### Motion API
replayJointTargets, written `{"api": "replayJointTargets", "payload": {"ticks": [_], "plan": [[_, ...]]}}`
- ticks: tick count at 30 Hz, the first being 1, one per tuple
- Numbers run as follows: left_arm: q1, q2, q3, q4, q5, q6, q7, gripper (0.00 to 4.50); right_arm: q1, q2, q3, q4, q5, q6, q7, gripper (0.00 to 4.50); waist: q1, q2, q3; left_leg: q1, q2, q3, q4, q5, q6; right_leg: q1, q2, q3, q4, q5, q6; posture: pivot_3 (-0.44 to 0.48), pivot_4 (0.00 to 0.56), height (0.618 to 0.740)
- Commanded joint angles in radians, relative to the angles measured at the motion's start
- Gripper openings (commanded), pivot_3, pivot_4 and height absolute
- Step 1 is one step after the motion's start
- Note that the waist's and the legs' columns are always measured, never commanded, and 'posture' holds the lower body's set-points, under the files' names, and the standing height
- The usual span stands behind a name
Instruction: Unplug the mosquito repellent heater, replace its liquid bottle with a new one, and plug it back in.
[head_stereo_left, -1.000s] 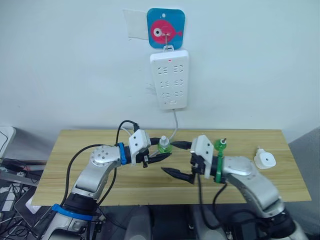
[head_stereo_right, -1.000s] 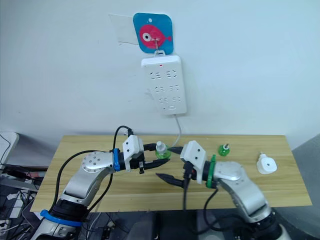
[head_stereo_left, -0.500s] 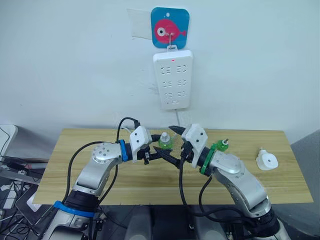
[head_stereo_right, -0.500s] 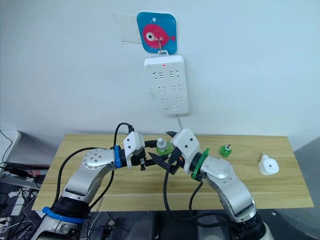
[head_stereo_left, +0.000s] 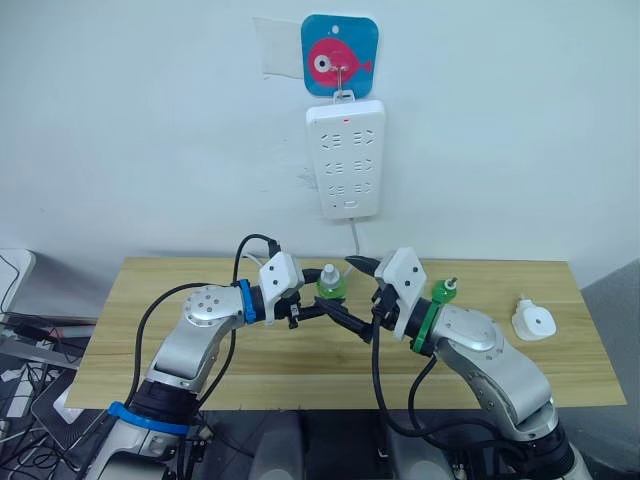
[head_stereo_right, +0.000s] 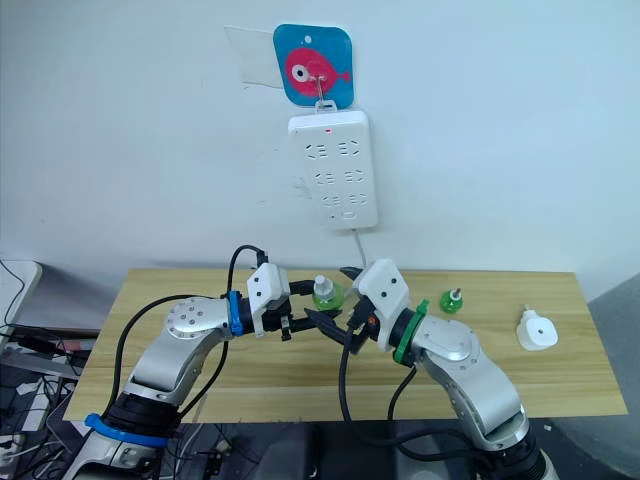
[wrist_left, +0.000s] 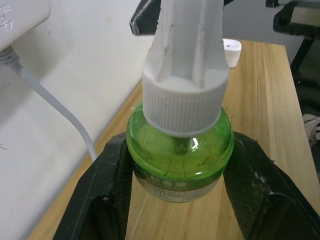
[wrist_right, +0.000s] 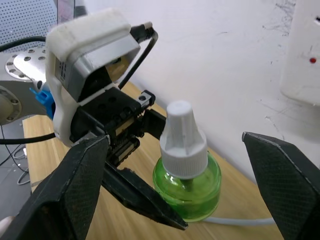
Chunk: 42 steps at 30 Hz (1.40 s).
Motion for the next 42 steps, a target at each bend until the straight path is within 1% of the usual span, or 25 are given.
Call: {"api": "replayJointTargets", "payload": {"ticks": [1, 3, 5, 6, 7, 13, 14, 24, 25, 26, 28, 29, 37, 40, 42], "plan": [[0.002, -0.013, -0.011, -0.047, -0.006, -0.013, -0.001, 2.20, -0.033, 0.027, 0.021, -0.057, -0.003, 0.018, -0.042, 4.45, 0.000, 0.000, 0.000, 0.000, 0.000, 0.000, 0.000, 0.000, 0.000, 0.000, 0.000, 0.000, 0.000, 0.000, 0.000, -0.025, 0.226, 0.740], [0.005, -0.014, -0.013, -0.050, -0.004, -0.012, -0.003, 2.20, -0.046, 0.031, 0.013, -0.037, -0.001, 0.014, -0.047, 4.45, 0.000, 0.000, 0.000, 0.000, 0.000, 0.000, 0.000, 0.000, 0.000, 0.000, 0.000, 0.000, 0.000, 0.000, 0.000, -0.025, 0.226, 0.740], [0.005, -0.014, -0.015, -0.050, -0.003, -0.013, -0.006, 2.20, -0.053, 0.028, 0.003, -0.004, 0.004, -0.003, -0.038, 3.78, 0.000, 0.000, 0.000, 0.000, 0.000, 0.000, 0.000, 0.000, 0.000, 0.000, 0.000, 0.000, 0.000, 0.000, 0.000, -0.025, 0.227, 0.740], [0.005, -0.014, -0.015, -0.050, -0.003, -0.012, -0.008, 2.20, -0.051, 0.020, 0.001, 0.022, 0.001, -0.024, -0.028, 3.59, 0.000, 0.000, 0.000, 0.000, 0.000, 0.000, 0.000, 0.000, 0.000, 0.000, 0.000, 0.000, 0.000, 0.000, 0.000, -0.024, 0.226, 0.740], [0.006, -0.014, -0.016, -0.051, -0.003, -0.011, -0.008, 2.20, -0.047, 0.010, 0.000, 0.047, -0.001, -0.045, -0.014, 3.26, 0.000, 0.000, 0.000, 0.000, 0.000, 0.000, 0.000, 0.000, 0.000, 0.000, 0.000, 0.000, 0.000, 0.000, 0.000, -0.024, 0.226, 0.740], [0.000, -0.016, -0.018, -0.049, -0.005, -0.011, -0.008, 2.20, -0.009, -0.038, 0.023, 0.124, -0.008, -0.130, 0.045, 1.12, 0.000, 0.000, 0.000, 0.000, 0.000, 0.001, 0.000, 0.000, 0.000, 0.000, 0.000, 0.000, 0.000, 0.000, 0.000, -0.020, 0.228, 0.740], [-0.001, -0.015, -0.018, -0.049, -0.005, -0.012, -0.008, 2.20, -0.002, -0.038, 0.024, 0.131, -0.010, -0.142, 0.049, 1.02, 0.000, 0.000, 0.000, 0.000, 0.000, 0.001, 0.000, 0.000, 0.000, 0.000, 0.000, 0.000, 0.000, 0.000, 0.000, -0.020, 0.228, 0.740], [0.000, -0.016, -0.017, -0.050, -0.004, -0.013, -0.010, 2.20, 0.029, -0.046, 0.023, 0.149, -0.002, -0.202, 0.074, 1.02, 0.000, 0.000, 0.000, 0.000, 0.000, 0.001, 0.000, 0.000, 0.000, 0.000, 0.000, 0.000, 0.000, 0.000, 0.000, -0.021, 0.230, 0.740], [0.000, -0.017, -0.017, -0.050, -0.003, -0.013, -0.010, 2.20, 0.030, -0.048, 0.022, 0.149, 0.000, -0.203, 0.077, 1.75, 0.000, 0.000, 0.000, 0.000, 0.000, 0.001, 0.000, 0.000, 0.000, 0.000, 0.000, 0.000, 0.000, 0.000, 0.000, -0.021, 0.230, 0.740], [-0.001, -0.018, -0.017, -0.049, -0.003, -0.013, -0.010, 2.20, 0.031, -0.049, 0.021, 0.152, -0.004, -0.207, 0.075, 2.01, 0.001, 0.000, 0.000, 0.000, 0.000, 0.000, 0.000, 0.000, 0.000, 0.000, 0.000, 0.000, 0.000, 0.000, 0.000, -0.021, 0.230, 0.740], [-0.002, -0.019, -0.018, -0.048, -0.004, -0.014, -0.011, 2.20, 0.031, -0.050, 0.021, 0.157, -0.012, -0.213, 0.069, 2.73, 0.000, 0.000, 0.000, 0.000, 0.000, 0.000, 0.000, 0.000, 0.000, 0.000, 0.000, 0.000, 0.000, 0.000, 0.000, -0.023, 0.230, 0.740], [-0.002, -0.019, -0.018, -0.048, -0.004, -0.014, -0.011, 2.20, 0.029, -0.050, 0.023, 0.156, -0.014, -0.212, 0.066, 2.98, 0.000, 0.000, 0.000, 0.000, 0.000, 0.001, 0.000, 0.000, 0.000, 0.000, 0.000, 0.000, 0.000, 0.000, 0.000, -0.023, 0.230, 0.740], [0.001, -0.018, -0.020, -0.050, -0.003, -0.015, -0.015, 2.20, 0.021, -0.023, 0.019, 0.165, -0.025, -0.221, 0.052, 2.98, 0.000, 0.000, 0.000, 0.000, 0.000, 0.001, 0.000, 0.000, 0.000, 0.000, 0.000, 0.000, 0.000, 0.000, 0.000, -0.022, 0.230, 0.740], [0.005, -0.018, -0.021, -0.053, -0.002, -0.016, -0.017, 2.20, 0.020, -0.015, 0.016, 0.160, -0.019, -0.218, 0.058, 2.39, 0.000, 0.000, 0.000, 0.000, 0.000, 0.001, 0.000, 0.000, 0.000, 0.000, 0.000, 0.000, 0.000, 0.000, 0.000, -0.022, 0.230, 0.740], [0.007, -0.018, -0.023, -0.054, -0.002, -0.016, -0.019, 2.20, 0.022, -0.013, 0.015, 0.155, -0.016, -0.215, 0.063, 1.71, 0.000, 0.000, 0.000, 0.000, 0.000, 0.000, 0.000, 0.000, 0.000, 0.000, 0.000, 0.000, 0.000, 0.000, 0.000, -0.022, 0.230, 0.740]]}}
